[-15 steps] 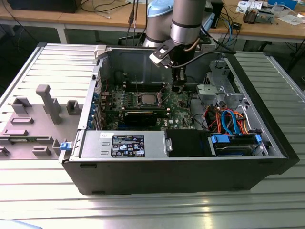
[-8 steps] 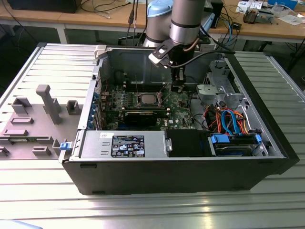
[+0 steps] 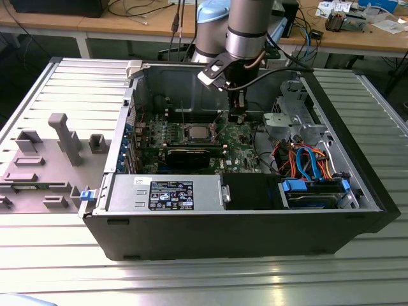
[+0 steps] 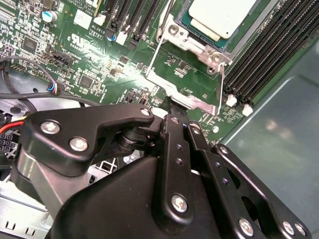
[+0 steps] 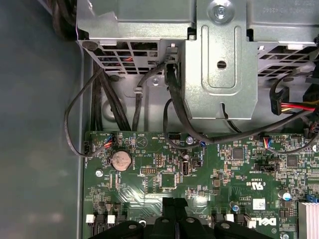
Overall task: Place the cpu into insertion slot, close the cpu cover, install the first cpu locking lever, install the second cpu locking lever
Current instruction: 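Close the cpu cover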
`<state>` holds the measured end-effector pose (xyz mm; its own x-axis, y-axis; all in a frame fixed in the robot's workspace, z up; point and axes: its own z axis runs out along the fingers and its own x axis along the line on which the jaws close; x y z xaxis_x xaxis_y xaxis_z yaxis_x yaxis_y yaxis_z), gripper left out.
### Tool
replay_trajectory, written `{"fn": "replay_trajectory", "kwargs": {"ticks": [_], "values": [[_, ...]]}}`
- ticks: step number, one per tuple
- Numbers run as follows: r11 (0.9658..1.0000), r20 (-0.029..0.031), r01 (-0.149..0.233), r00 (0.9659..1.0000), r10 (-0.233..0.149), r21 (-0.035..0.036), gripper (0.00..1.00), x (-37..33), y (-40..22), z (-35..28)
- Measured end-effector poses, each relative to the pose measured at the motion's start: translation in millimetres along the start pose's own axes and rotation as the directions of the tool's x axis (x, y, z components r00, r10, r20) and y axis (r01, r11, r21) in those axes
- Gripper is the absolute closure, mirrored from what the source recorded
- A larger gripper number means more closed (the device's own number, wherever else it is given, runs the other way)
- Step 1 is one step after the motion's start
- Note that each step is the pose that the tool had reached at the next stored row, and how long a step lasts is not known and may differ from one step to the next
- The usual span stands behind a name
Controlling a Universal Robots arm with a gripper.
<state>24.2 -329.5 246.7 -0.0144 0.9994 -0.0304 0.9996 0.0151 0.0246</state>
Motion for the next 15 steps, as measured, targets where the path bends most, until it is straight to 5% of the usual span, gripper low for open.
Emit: {"fn": "replay_trajectory", "kwargs": {"ticks": [15], "values": [[1.0000,0.0000,0.000,1.0000,0.000,0.0001,0.89,0.1,-3.7,0.1]]}}
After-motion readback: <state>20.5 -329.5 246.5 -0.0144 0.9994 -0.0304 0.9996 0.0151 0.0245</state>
